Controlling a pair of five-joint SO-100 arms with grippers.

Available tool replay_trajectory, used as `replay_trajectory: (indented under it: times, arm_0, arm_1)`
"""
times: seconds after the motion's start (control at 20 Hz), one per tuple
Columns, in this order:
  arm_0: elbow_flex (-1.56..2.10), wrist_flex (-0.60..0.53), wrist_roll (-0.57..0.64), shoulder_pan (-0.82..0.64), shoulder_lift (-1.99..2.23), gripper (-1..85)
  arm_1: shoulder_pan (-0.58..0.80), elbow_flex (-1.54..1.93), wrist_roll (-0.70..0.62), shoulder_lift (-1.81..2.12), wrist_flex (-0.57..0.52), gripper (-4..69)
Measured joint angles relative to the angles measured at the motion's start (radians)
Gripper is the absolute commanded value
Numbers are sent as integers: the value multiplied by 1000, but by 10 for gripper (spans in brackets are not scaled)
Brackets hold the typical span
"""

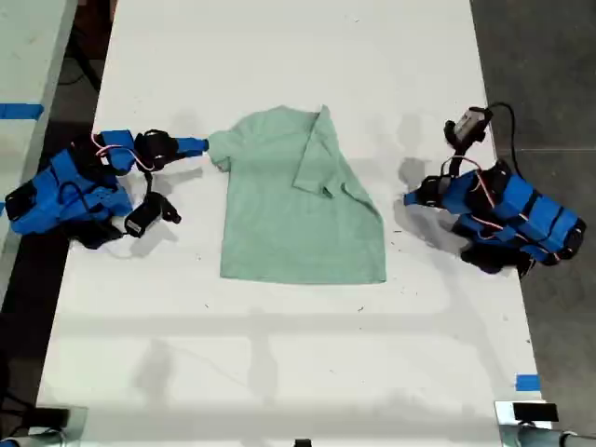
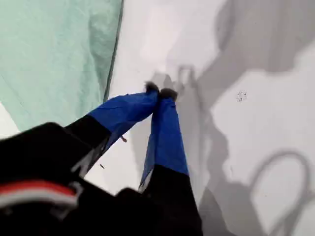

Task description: Fold t shirt

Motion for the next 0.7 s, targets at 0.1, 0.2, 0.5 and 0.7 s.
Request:
replay_trajectory:
  times: [0.1,0.2,0.5,0.7]
  arm_0:
    - [0,-28,34,14,2,-2]
    - [0,-34,71,43,2,49]
    - [0,-34,74,41,2,-2]
    - [0,-66,83,41,2,-3]
  arm_1:
    - [0,0,9,0,0,12]
    - [2,0,12,0,0,12]
    - [2,0,15,0,0,12]
    - [2,0,17,0,0,12]
